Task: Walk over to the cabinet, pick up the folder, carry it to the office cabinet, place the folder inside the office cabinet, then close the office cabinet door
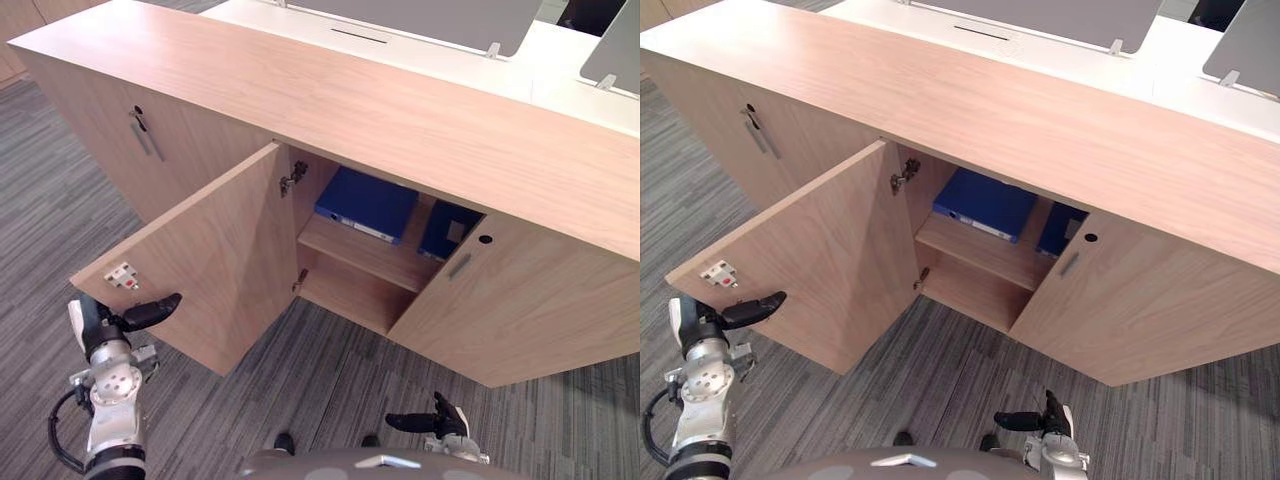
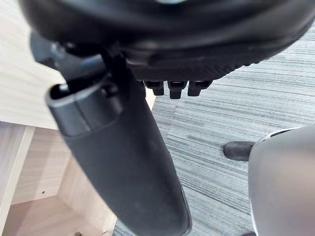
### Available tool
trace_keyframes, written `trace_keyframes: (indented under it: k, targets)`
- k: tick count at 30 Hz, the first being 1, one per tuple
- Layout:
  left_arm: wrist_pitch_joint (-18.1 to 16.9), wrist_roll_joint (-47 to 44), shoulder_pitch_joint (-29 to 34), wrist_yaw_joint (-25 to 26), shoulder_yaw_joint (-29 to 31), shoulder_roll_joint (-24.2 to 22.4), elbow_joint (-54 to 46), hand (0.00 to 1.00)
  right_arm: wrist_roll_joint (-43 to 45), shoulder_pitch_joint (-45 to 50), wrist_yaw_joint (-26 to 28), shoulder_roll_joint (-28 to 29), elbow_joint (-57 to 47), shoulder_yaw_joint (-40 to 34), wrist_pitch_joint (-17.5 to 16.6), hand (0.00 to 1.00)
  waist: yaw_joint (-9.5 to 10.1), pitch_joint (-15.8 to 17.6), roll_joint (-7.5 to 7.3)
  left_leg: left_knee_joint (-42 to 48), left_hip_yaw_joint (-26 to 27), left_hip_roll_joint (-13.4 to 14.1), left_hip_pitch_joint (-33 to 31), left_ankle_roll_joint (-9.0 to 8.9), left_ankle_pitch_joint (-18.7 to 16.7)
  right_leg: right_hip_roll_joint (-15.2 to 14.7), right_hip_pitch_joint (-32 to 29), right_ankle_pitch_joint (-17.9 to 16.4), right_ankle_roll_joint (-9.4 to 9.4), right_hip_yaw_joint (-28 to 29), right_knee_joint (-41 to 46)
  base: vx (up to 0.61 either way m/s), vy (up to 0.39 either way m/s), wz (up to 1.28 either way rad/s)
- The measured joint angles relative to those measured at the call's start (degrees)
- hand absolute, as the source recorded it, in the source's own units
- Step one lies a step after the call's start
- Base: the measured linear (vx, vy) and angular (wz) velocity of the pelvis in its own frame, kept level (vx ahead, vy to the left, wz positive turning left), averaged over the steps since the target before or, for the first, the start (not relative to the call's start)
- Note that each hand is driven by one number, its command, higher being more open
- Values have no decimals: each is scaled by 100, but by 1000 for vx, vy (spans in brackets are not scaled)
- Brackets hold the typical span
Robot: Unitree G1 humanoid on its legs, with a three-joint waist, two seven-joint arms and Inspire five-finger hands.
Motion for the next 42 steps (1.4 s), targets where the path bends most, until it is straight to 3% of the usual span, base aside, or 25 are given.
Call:
trace_keyframes:
  k: [4,10,18,27,31,34,42]
  targets:
    - [-68,-85,509,-267,-305,-249,-529,100,-3,31,75,-30,0,59,0,100,71,-26,27,0,-15,-15,-6,24,16,-13,-4,7,12,-6,9,-39,2,2]
    - [-89,-210,762,-539,-632,-422,-625,100,-6,22,125,-44,-1,59,0,100,92,-90,160,0,-82,-15,-18,58,61,-16,-4,10,21,-54,43,-44,-8,5]
    - [-116,-335,1134,-828,-1154,-492,-766,100,-5,65,130,-126,-1,60,3,100,92,-92,163,0,-92,-29,-13,80,101,-36,-15,31,60,-49,90,-42,-3,1]
    - [-101,-250,1467,-1357,-2634,-482,-564,100,-3,76,176,-127,-2,60,-2,100,-3,-111,206,0,234,-49,0,88,103,-69,-211,117,190,331,168,-48,10,-18]
    - [-95,29,1335,-1577,-3190,-567,-263,100,3,58,174,-127,-39,55,-34,100,-228,-181,260,0,511,-54,36,97,62,-63,-307,164,234,629,151,-36,22,-38]
    - [-29,345,887,-1677,-3556,-582,175,100,12,58,164,-131,-43,48,-32,100,-396,-238,285,0,703,-52,96,104,6,-42,-308,208,263,825,81,-15,25,-33]
    - [59,644,-148,-1281,-3616,-789,828,100,18,58,90,-100,-109,-130,-29,100,-606,-280,338,2,1000,-30,158,66,-110,31,-348,272,230,1104,-16,17,8,-21]
